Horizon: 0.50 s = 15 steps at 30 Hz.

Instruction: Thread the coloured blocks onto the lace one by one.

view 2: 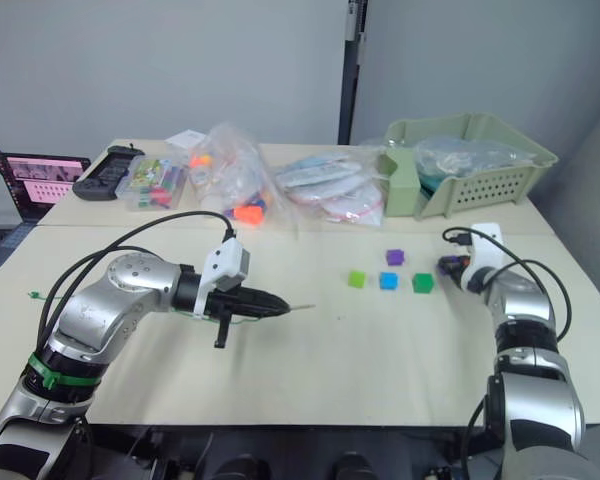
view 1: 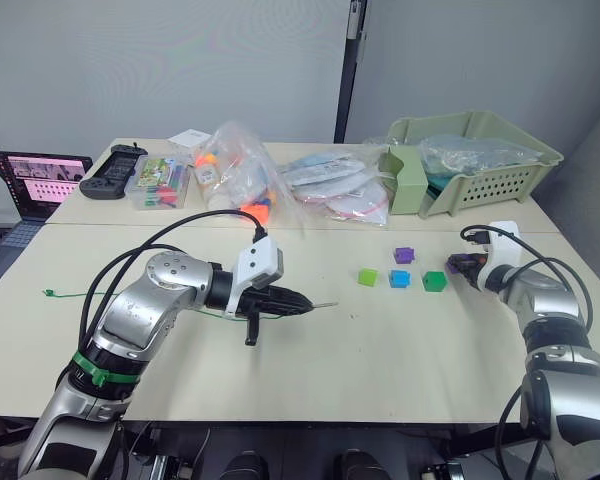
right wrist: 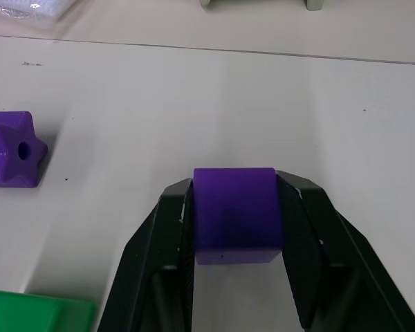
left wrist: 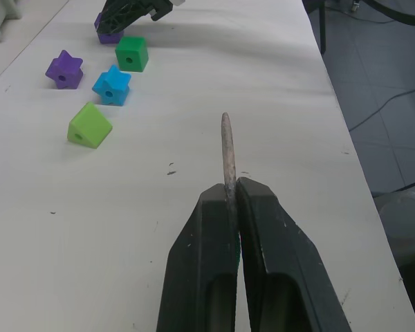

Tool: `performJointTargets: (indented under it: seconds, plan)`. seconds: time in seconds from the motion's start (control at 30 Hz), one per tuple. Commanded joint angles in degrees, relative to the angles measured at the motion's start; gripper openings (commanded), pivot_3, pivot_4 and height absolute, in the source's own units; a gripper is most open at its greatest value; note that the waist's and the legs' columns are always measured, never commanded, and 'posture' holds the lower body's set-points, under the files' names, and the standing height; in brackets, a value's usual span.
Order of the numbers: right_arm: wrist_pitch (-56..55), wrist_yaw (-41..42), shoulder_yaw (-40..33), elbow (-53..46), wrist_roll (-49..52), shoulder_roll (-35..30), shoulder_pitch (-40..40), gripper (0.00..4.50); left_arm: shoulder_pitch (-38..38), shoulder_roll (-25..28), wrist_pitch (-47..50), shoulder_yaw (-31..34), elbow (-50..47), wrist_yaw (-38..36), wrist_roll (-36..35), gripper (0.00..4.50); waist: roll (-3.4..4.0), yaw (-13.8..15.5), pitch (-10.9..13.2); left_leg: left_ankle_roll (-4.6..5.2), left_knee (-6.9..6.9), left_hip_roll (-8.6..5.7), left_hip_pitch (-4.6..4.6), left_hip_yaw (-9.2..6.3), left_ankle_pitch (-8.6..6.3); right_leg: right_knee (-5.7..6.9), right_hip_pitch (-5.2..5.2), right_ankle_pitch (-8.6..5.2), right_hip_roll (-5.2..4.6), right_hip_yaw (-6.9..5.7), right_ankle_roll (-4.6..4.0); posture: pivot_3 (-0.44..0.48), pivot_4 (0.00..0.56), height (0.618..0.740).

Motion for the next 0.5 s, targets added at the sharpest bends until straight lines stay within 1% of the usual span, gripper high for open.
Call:
performJointTargets:
  seconds: [0.03,0.13,0.3,0.37,0.43,0.5]
  plan:
    - [2.0,0.6,-1.4,-5.0,1.5,-1.4,0.0,1.15,-1.3,0.2,-0.3,0.4,-1.2,0.3,-0.6,0.00,0.00,0.0,0.0,0.00,0.00,0.00,0.00,0.00,0.00,0.00,0.00,0.00,0.00,0.00,0.00,0.000,0.150,0.737]
    - [6.8,1.7,-2.5,-13.9,3.3,-2.7,2.6,1.15,-1.3,0.1,-0.5,0.3,-1.1,0.1,-0.6,0.00,0.00,0.1,0.0,0.00,-0.01,0.00,0.00,-0.02,0.00,0.01,0.00,0.00,0.00,0.00,0.00,0.000,0.150,0.737]
    - [21.4,1.3,-7.7,-41.2,10.2,-4.8,13.8,1.15,-1.6,0.0,-1.5,-0.1,0.2,-0.7,-0.3,0.00,0.01,0.7,0.0,0.00,0.00,0.00,-0.06,-0.08,0.00,0.01,-0.01,0.00,0.00,-0.04,0.00,0.000,0.150,0.737]
    - [27.5,0.4,-9.7,-52.9,13.5,-4.3,18.7,1.15,-2.0,-0.2,-2.7,-0.7,1.6,-1.2,0.4,0.00,0.01,0.8,0.0,0.00,0.00,0.01,-0.07,-0.08,0.00,0.00,-0.02,0.00,0.00,-0.04,0.01,0.000,0.150,0.737]
    - [30.8,-0.5,-10.5,-57.9,14.9,-3.7,20.5,1.15,-2.2,-0.1,-3.6,-1.0,2.5,-1.7,0.8,0.00,0.03,1.0,0.0,0.01,0.02,0.03,-0.11,-0.07,0.00,-0.02,-0.04,-0.01,0.02,-0.04,0.01,0.000,0.150,0.737]
    - [39.3,-3.4,-12.8,-72.6,20.0,-0.8,26.0,1.15,-2.7,-0.8,-5.8,-2.3,5.0,-3.1,1.7,0.00,0.07,1.1,0.0,0.01,0.04,0.06,-0.07,-0.02,0.00,-0.04,-0.02,-0.01,0.06,0.01,0.02,0.000,0.150,0.737]
